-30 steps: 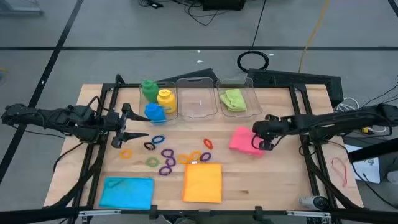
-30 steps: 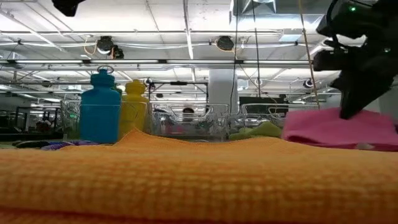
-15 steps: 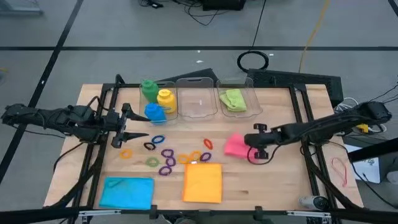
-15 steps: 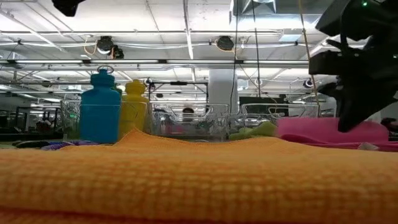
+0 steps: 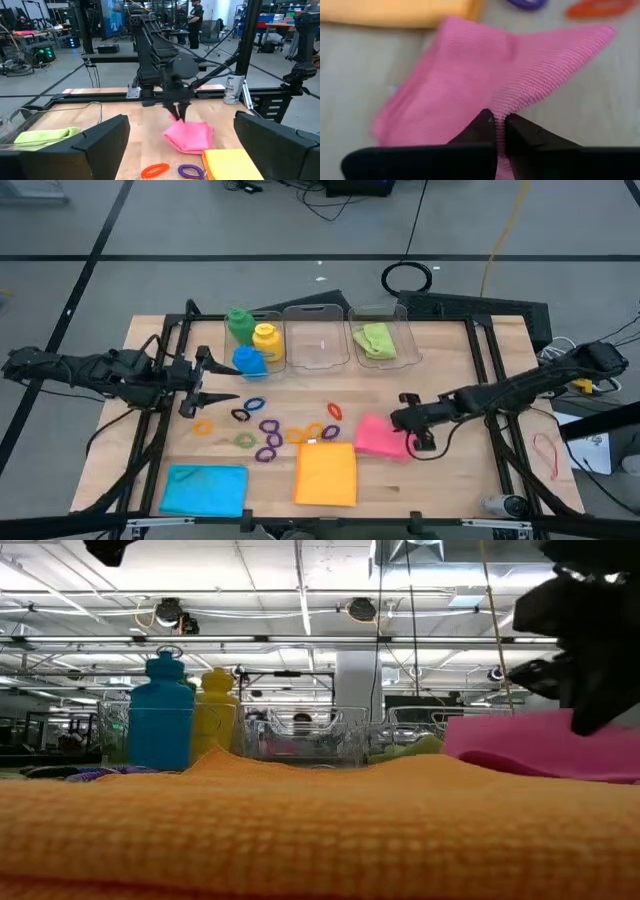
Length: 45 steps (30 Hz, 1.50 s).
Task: Pick & Place Sports Items
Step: Fold the pink cloth
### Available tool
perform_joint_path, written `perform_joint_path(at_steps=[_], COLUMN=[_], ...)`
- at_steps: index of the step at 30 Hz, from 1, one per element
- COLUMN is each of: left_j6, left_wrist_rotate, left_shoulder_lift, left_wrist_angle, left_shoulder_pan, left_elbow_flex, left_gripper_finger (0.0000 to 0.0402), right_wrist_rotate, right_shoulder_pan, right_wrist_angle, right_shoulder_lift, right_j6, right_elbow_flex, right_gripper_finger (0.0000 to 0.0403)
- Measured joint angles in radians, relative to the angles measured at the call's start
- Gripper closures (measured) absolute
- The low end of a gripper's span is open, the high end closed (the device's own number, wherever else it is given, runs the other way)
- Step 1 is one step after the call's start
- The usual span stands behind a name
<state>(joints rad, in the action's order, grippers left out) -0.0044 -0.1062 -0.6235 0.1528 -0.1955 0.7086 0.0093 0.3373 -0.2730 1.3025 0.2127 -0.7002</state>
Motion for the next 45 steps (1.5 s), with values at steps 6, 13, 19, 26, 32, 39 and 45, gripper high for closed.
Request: perform_joint_path(at_steps=[6, 13, 19, 26, 32, 39, 45], left_j6=[0.0, 0.0, 0.0, 0.0, 0.0, 0.0, 0.0], left_wrist_rotate=[0.0, 0.0, 0.0, 0.0, 0.0, 0.0, 0.0], left_shoulder_lift=[0.0, 0.0, 0.0, 0.0, 0.0, 0.0, 0.0], left_wrist_angle=[0.0, 0.0, 0.0, 0.0, 0.0, 0.0, 0.0], left_shoulder_pan=[0.0, 0.001, 0.001, 0.0, 0.0, 0.0, 0.0], left_elbow_flex=[0.0, 0.0, 0.0, 0.0, 0.0, 0.0, 0.0], left_gripper_finger=[0.0105, 0.0105, 0.0105, 0.0105, 0.0105, 0.0105, 0.0105], right_wrist_rotate=[0.0, 0.185, 0.285, 0.423, 0.432, 0.322, 0.249], right_shoulder_pan=[0.037, 0.022, -0.023, -0.056, -0.062, 0.005, 0.062], right_wrist_angle=[0.045, -0.001, -0.184, -0.262, -0.16, 0.102, 0.242], right_shoulder_lift=[0.0, -0.015, -0.024, -0.024, -0.024, -0.023, -0.023], right_j6=[-0.138, -0.178, -0.207, -0.282, -0.31, -0.46, -0.568], right_elbow_flex=[0.001, -0.008, -0.094, -0.129, -0.093, 0.037, 0.133], right_gripper_finger=[0.0403, 0.0403, 0.0403, 0.0403, 0.0403, 0.0403, 0.0403])
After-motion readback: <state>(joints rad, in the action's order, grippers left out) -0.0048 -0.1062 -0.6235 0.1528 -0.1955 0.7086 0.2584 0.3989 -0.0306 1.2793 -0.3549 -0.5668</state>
